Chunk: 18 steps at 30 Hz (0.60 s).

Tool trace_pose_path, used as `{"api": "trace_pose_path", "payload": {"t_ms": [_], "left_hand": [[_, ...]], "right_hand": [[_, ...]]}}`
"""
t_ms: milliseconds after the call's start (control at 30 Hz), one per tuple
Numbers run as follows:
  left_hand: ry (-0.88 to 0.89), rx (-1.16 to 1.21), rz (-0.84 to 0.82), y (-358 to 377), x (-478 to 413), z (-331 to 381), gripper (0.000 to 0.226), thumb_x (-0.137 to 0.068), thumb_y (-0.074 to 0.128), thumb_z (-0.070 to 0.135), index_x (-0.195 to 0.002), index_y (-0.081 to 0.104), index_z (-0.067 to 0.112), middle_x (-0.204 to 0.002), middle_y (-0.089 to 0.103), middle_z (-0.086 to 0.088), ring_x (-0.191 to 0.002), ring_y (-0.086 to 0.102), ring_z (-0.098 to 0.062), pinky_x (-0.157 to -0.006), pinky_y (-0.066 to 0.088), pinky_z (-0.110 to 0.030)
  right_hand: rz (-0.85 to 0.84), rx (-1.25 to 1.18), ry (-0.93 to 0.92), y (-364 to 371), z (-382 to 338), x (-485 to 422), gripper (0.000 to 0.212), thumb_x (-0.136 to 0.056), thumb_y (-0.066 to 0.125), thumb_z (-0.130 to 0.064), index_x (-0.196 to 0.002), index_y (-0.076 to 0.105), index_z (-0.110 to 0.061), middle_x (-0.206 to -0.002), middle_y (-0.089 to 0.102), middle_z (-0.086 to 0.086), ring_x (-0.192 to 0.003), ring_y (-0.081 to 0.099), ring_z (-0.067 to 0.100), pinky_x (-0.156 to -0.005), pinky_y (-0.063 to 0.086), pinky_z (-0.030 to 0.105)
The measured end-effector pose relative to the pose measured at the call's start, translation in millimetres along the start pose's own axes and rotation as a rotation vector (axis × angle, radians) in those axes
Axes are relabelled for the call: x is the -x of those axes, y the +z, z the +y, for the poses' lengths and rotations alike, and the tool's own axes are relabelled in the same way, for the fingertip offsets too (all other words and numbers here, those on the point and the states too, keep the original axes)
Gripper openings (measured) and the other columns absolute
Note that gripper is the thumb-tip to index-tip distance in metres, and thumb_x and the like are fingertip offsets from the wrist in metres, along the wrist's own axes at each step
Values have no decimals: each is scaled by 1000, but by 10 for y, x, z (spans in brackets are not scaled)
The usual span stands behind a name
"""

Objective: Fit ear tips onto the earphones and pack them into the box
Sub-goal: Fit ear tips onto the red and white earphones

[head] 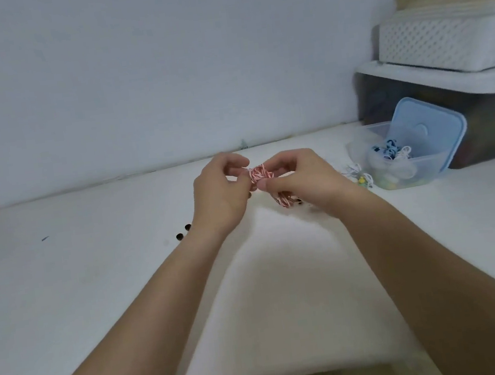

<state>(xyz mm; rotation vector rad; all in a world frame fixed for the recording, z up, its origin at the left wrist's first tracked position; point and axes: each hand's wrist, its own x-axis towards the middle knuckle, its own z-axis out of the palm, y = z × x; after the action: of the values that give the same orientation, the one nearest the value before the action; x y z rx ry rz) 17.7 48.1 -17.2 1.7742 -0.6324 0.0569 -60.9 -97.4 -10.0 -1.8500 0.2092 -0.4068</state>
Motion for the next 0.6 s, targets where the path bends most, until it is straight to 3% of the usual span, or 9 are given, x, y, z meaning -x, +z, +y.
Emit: {"api": "trace_pose_path", "payload": {"t_ms": [67,133,267,333,433,600], "left_hand": [[-32,90,-20,169,-77,171,12,-92,61,7,-98,68,14,-84,70,0,-71,74,-22,-74,62,-37],[-86,177,-57,371,-150,333,8,-91,64,7,-95,68,12,-80,71,-3,-69,72,-20,-68,58,-31],[-142,230,-135,884,-264,572,6,-88,71,15,-94,70,16,-81,72,1,-67,66,-15,-63,51,-26],[-164,224,-184,1148,-316,652,9,-86,74,19,-94,72,16,-86,75,-1,-67,65,-15,-61,46,-24],[-185,191,-241,1534,-403,744,14,-82,80,23,-92,73,17,-93,77,-4,-69,65,-16,-61,44,-24],[-95,60,-248,2091,-536,781,18,-78,85,26,-81,68,19,-83,71,3,-70,64,-11,-70,50,-26]], "right_hand": [[54,-83,1,-159,-33,17,19,-81,81,-8,-98,74,-7,-83,73,19,-67,61,19,-65,46,30],[113,-133,-2,-383,-26,12,14,-80,81,-8,-92,76,-14,-80,74,11,-72,64,19,-72,48,34],[259,-108,10,-983,-2,18,22,-78,84,-12,-98,74,-12,-81,73,2,-66,66,8,-66,49,22],[342,-42,44,-1308,28,17,30,-77,86,-17,-103,73,-13,-83,72,2,-64,65,8,-63,50,22],[447,96,71,-1752,131,11,33,-73,89,-25,-101,73,-18,-91,73,3,-79,68,16,-77,55,34],[547,289,97,-2142,304,-24,29,-74,88,-26,-96,72,-17,-103,72,3,-94,69,16,-91,55,33]]}}
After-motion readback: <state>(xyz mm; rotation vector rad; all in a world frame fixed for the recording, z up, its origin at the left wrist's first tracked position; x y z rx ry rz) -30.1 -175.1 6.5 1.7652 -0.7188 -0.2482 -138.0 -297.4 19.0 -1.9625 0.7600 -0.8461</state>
